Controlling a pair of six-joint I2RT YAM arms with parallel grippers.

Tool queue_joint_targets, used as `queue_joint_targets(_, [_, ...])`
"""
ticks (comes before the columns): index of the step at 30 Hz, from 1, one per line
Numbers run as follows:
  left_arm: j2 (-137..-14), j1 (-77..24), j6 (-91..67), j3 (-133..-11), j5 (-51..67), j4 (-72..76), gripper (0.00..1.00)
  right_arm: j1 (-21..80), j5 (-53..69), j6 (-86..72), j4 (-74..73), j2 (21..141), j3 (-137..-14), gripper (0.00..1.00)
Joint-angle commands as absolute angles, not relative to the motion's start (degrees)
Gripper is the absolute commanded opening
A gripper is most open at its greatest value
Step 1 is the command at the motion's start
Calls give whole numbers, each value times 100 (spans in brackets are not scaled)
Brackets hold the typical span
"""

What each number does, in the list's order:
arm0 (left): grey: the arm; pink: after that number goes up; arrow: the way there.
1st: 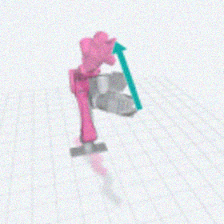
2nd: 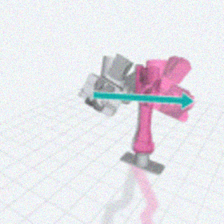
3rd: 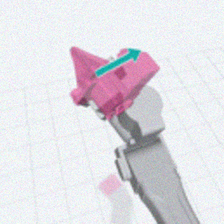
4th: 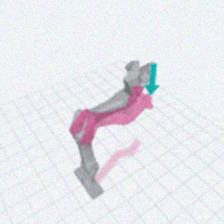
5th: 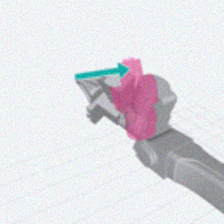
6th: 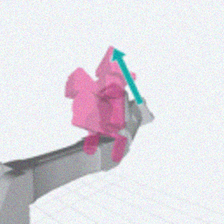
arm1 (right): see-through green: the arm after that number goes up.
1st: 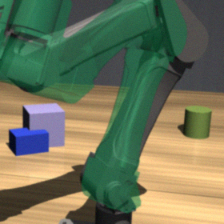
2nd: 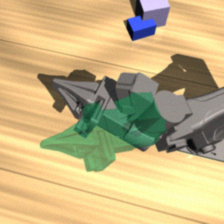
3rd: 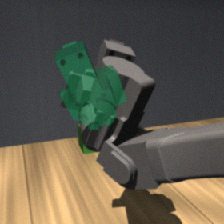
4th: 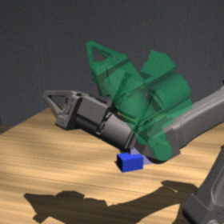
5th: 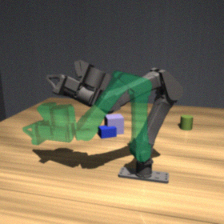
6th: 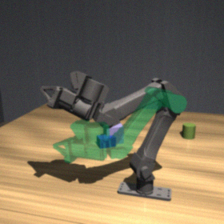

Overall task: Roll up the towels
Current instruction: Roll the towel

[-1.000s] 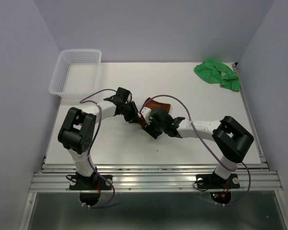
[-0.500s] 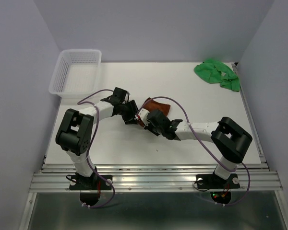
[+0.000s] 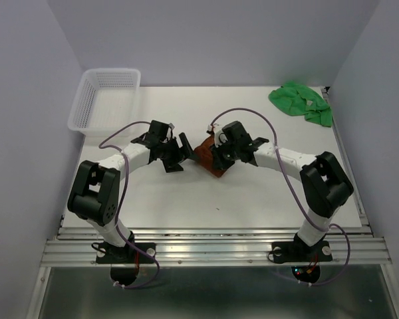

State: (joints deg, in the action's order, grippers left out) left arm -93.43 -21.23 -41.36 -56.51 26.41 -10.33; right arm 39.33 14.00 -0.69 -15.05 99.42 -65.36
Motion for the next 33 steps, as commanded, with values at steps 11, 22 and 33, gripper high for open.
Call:
queue_joint_targets(11, [-9176,-2083,-3788,-5835,2909,-607,99,2417,5492,-1669,-1652,11170,-7497,1])
queue_joint_targets(22, [-9878,-2083,-3876,-6301,3094,-97,99,2127,6126,-2408,-1635,11804,-7646,1])
queue_joint_targets(33, [-10582,-2118,-3850,-6671,3208,-44,97,1908,6109,-2619,-1617,12164,-7664,1])
